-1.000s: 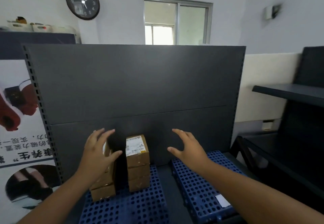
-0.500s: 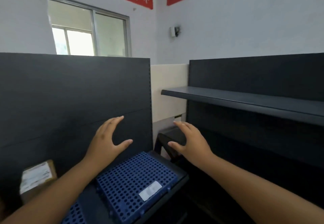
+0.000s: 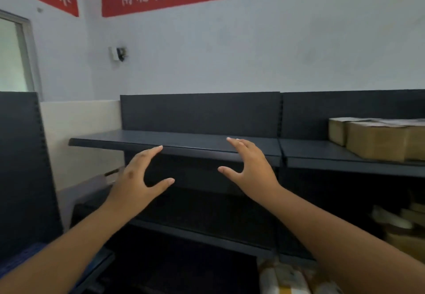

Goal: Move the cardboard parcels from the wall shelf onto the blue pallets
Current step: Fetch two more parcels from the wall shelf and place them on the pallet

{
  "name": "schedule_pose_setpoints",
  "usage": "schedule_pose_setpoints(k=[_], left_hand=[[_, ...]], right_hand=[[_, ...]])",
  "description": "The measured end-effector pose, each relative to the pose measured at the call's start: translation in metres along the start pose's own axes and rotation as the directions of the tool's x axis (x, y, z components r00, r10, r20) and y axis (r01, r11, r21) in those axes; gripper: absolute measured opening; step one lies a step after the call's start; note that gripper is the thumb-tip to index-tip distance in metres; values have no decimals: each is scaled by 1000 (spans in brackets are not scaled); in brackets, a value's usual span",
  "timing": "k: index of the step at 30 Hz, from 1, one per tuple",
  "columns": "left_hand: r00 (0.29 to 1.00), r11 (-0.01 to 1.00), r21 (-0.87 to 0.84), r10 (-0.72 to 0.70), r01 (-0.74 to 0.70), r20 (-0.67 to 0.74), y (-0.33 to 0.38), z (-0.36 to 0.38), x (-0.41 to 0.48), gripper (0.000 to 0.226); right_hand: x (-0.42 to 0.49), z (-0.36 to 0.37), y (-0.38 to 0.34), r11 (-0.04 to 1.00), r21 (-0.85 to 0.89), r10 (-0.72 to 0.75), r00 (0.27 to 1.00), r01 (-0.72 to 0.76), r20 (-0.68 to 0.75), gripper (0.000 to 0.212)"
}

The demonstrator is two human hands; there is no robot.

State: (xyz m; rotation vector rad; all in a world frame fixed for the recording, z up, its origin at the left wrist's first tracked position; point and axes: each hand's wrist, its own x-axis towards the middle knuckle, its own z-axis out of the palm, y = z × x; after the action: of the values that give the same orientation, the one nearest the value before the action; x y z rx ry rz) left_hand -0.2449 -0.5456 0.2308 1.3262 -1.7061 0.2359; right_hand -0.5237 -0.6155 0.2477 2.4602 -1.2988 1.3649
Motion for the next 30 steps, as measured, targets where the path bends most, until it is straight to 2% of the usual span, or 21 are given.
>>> schedule_pose_setpoints(k=[8,17,24,30], left_hand=[[994,977,-203,82,-67,66,127,119,37,77],[960,911,-361,256,-200,115,238,219,74,77],[937,860,-466,312,-208,158,292,282,110,80],[917,860,-479,319,-174,240,304,325,145,87]], right_hand=[[-45,-137,113,979,-154,121,989,-133,-88,73],[-85,-250,196,904,-261,277,930,-338,-243,72],[-96,-294,238,836,-263,383,855,-482,-349,74],[-79,-288,265,829,-182,452,825,-529,-340,78]])
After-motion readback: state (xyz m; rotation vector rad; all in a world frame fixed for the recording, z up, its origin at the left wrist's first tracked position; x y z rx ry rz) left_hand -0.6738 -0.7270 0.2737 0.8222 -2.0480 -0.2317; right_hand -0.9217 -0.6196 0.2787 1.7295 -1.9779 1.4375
